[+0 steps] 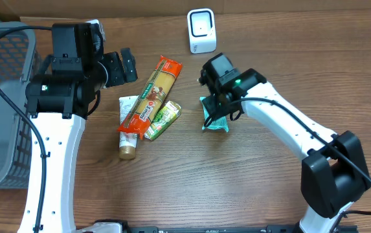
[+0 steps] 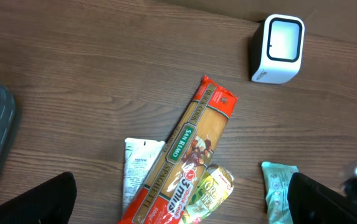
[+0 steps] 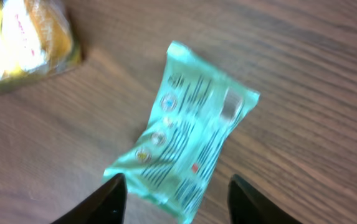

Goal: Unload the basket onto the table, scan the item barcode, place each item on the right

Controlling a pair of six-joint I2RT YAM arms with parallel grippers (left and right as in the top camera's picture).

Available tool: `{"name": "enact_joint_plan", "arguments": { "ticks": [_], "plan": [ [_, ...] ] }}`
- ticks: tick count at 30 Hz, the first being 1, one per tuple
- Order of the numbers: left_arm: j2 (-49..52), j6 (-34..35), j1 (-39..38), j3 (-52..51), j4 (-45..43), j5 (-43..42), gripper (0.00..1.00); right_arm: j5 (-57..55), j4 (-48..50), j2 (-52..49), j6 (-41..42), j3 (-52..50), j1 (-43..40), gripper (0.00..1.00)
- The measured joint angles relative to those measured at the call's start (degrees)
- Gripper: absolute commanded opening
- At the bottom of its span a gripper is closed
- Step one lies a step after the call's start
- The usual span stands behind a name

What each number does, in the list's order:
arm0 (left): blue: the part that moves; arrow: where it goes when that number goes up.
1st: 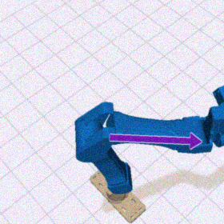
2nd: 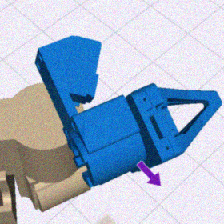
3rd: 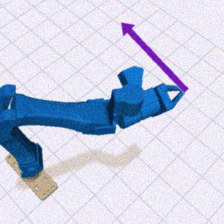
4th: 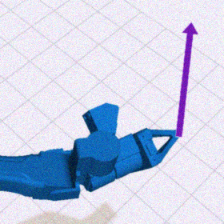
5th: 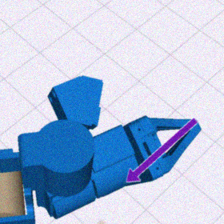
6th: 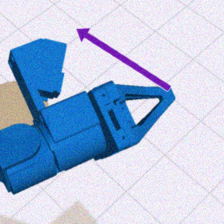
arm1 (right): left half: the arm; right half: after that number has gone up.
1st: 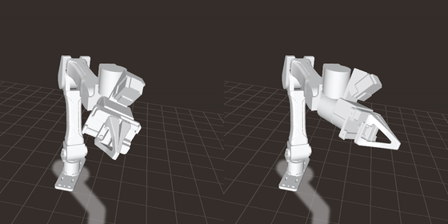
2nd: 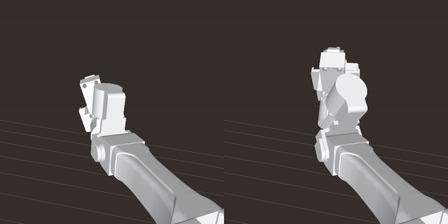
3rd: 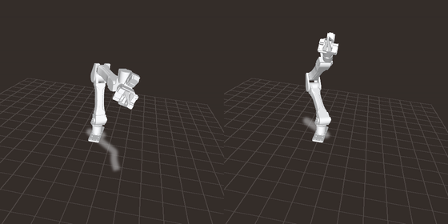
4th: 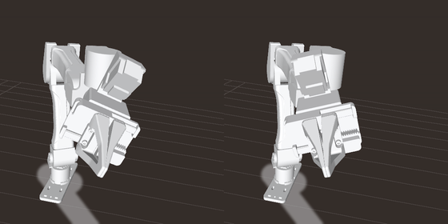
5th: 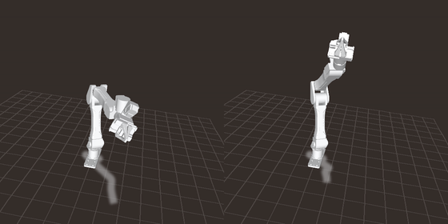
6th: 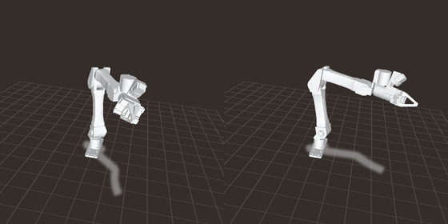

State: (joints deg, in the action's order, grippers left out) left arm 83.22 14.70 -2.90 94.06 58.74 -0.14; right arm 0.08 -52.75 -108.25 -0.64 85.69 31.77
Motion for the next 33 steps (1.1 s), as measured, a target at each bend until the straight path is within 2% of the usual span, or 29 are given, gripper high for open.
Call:
{"name": "enact_joint_plan", "arguments": {
  "ticks": [1, 4, 5, 7, 16, 22, 30, 31, 33],
  "plan": [
    [0.00, 0.00, 0.00, -0.02, 0.00, 0.00, 1.00, 0.39, 0.83, 0.00, 1.07, 0.00, -0.57, 0.22],
    [0.00, 0.00, 0.00, -0.02, 0.00, 0.00, 1.00, 1.55, 3.87, 0.00, 6.01, 0.00, -2.47, 0.06],
    [0.00, 0.00, 0.00, -0.02, 0.00, 0.02, 0.99, 2.08, 4.83, 0.00, 8.31, 0.00, -3.15, 0.04],
    [0.00, 0.00, 0.00, -0.02, 0.00, 0.00, 1.00, 2.93, 5.84, 0.00, 15.15, 0.00, -4.35, 0.04],
    [0.00, 0.00, 0.00, -0.02, 0.00, 0.00, 0.99, 5.57, 4.96, -1.95, 29.66, 0.02, -4.68, 0.04],
    [0.00, 0.00, 0.00, -0.02, 0.00, 0.00, 1.00, 9.01, 3.06, -9.38, 35.32, -0.11, -4.94, 0.04],
    [0.00, 0.00, 0.00, -0.02, 0.00, 0.00, 0.99, 13.31, 3.17, -10.32, 37.57, -0.22, -7.39, 0.04],
    [0.00, 0.00, 0.00, -0.02, 0.00, 0.00, 1.00, 13.51, 3.17, -10.34, 37.70, -0.22, -7.43, 0.06],
    [0.00, 0.00, 0.00, 0.00, 0.00, 0.00, 0.99, 13.99, 3.19, -10.34, 37.88, -0.22, -7.45, 0.23]
  ]
}}
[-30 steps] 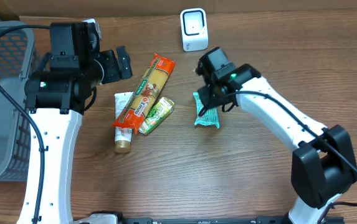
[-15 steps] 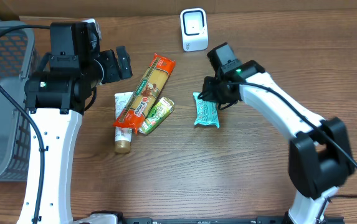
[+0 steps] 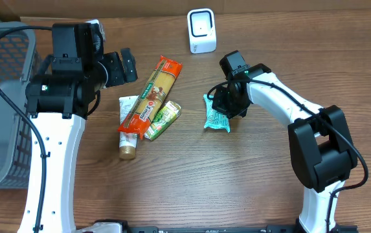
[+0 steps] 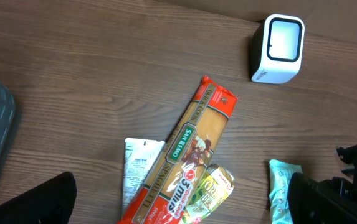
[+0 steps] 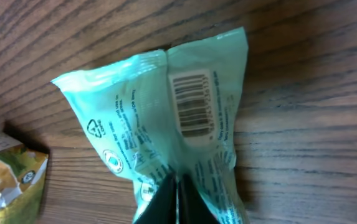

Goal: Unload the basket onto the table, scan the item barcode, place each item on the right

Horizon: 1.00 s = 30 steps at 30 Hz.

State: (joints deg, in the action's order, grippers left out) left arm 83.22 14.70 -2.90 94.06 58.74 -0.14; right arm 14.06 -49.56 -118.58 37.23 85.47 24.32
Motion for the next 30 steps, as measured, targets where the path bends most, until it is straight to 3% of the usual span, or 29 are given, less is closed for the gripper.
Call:
{"name": "enact_joint_plan", "arguments": {
  "ticks": [4, 9, 15, 20, 24, 30],
  "plan": [
    [0.00, 0.00, 0.00, 0.00, 0.00, 0.00, 0.99, 1.25, 0.13, 0.00, 0.04, 0.02, 0.04, 0.63],
    [0.00, 0.00, 0.00, -0.02, 0.00, 0.00, 0.99, 3.69, 0.33, 0.00, -1.11, 0.15, 0.02, 0.78],
    [0.00, 0.00, 0.00, 0.00, 0.00, 0.00, 1.00, 8.87, -0.42, 0.00, -8.20, 0.20, -0.85, 0.84],
    [0.00, 0.00, 0.00, -0.02, 0.00, 0.00, 0.99, 9.20, -9.73, -0.72, -15.50, 4.42, -1.05, 0.90],
    [0.00, 0.00, 0.00, 0.00, 0.00, 0.00, 1.00, 5.22, -17.03, -0.96, -19.65, 11.89, -0.98, 0.88],
    [0.00, 0.00, 0.00, -0.02, 0.00, 0.00, 1.00, -1.92, -18.21, -0.81, -25.90, 14.97, 1.53, 0.82]
  ]
}}
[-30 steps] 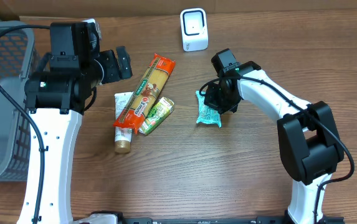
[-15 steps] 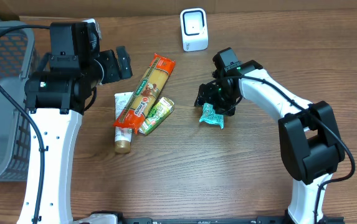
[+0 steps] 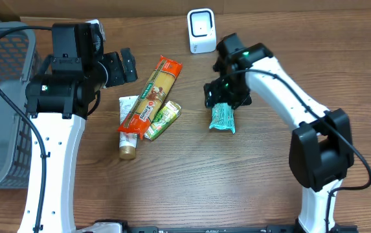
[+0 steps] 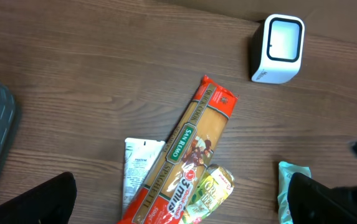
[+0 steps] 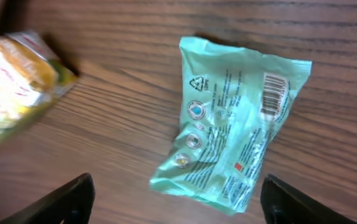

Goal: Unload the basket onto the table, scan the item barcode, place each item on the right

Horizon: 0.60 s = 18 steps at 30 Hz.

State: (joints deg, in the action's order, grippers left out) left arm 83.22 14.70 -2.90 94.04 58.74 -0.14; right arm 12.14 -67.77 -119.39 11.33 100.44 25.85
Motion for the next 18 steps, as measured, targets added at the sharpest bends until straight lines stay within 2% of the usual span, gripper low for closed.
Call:
{"name": "enact_joint_plan", "arguments": {
  "ticks": [10, 18],
  "plan": [
    [0.00, 0.00, 0.00, 0.00, 0.00, 0.00, 1.00, -21.55, 10.84, -0.04, 0.83, -7.61, 11.74, 0.70],
    [0.00, 0.00, 0.00, 0.00, 0.00, 0.00, 0.99, -32.72, 16.09, -0.04, 2.93, -9.64, 10.88, 0.70]
  ]
}}
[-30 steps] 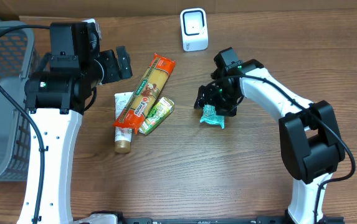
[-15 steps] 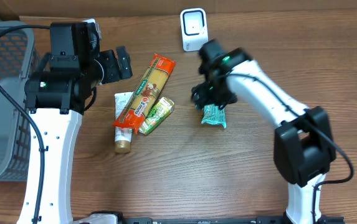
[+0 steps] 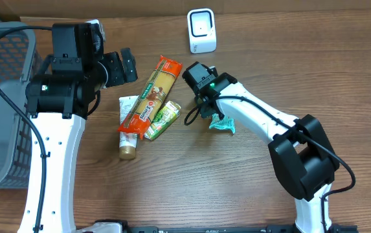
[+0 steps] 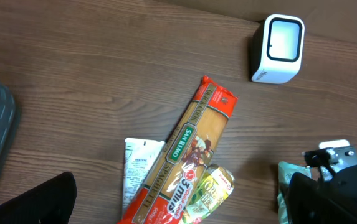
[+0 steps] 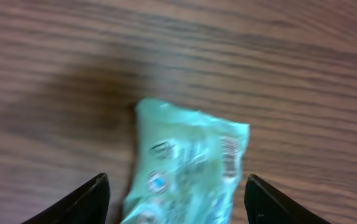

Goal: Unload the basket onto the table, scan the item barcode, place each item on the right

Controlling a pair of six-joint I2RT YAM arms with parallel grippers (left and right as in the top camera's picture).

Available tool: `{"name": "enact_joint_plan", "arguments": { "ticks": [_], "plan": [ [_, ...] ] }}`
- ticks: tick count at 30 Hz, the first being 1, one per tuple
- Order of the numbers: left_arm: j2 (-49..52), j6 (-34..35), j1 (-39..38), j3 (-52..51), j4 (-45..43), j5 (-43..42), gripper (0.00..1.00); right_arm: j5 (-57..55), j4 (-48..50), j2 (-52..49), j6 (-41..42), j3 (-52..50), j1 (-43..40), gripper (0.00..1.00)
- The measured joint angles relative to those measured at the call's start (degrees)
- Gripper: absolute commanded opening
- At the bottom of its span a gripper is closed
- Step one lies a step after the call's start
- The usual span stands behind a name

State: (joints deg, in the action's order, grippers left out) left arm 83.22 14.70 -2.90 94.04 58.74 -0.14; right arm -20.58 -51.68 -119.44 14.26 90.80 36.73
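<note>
A mint-green packet lies flat on the wooden table, its printed side with the barcode facing up. In the blurred right wrist view the green packet sits between the two wide-apart fingers of my right gripper, which is open above it. Overhead, the right gripper hangs just left of the packet. The white scanner stands at the far edge of the table and shows in the left wrist view as well, scanner. My left gripper is open and holds nothing, high above the left items.
A red-orange spaghetti pack, a white tube and a yellow-green pouch lie together left of the packet. A grey wire basket fills the left edge. The right arm's cable loops beside the pouch.
My right wrist has moved left, from right of the packet to above its left side. The gripper is still open. The packet lies in the same spot. The left arm is unmoved.
The right gripper first hung open over the green packet. Then its fingers were shut, tips on the packet, which had shifted slightly. Later it stood open above the packet, which lay a little further right with its barcode up, and now it is open further left.
</note>
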Motion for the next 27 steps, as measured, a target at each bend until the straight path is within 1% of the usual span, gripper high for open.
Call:
{"name": "enact_joint_plan", "arguments": {
  "ticks": [6, 10, 20, 27],
  "plan": [
    [0.00, 0.00, 0.00, 0.00, 0.00, 0.00, 1.00, -0.81, 0.63, -0.04, 0.11, -0.39, -0.63, 0.68],
    [0.00, 0.00, 0.00, 0.00, 0.00, 0.00, 1.00, -0.66, 0.70, -0.04, 0.11, -0.39, -0.63, 0.63],
    [0.00, 0.02, 0.00, 0.00, 0.00, 0.00, 1.00, -0.52, 0.98, -2.45, -0.44, -0.39, -0.61, 0.59],
    [0.00, 0.00, 0.00, 0.00, 0.00, 0.00, 1.00, -0.39, 0.74, -4.11, -2.16, -0.39, -0.59, 0.45]
  ]
}}
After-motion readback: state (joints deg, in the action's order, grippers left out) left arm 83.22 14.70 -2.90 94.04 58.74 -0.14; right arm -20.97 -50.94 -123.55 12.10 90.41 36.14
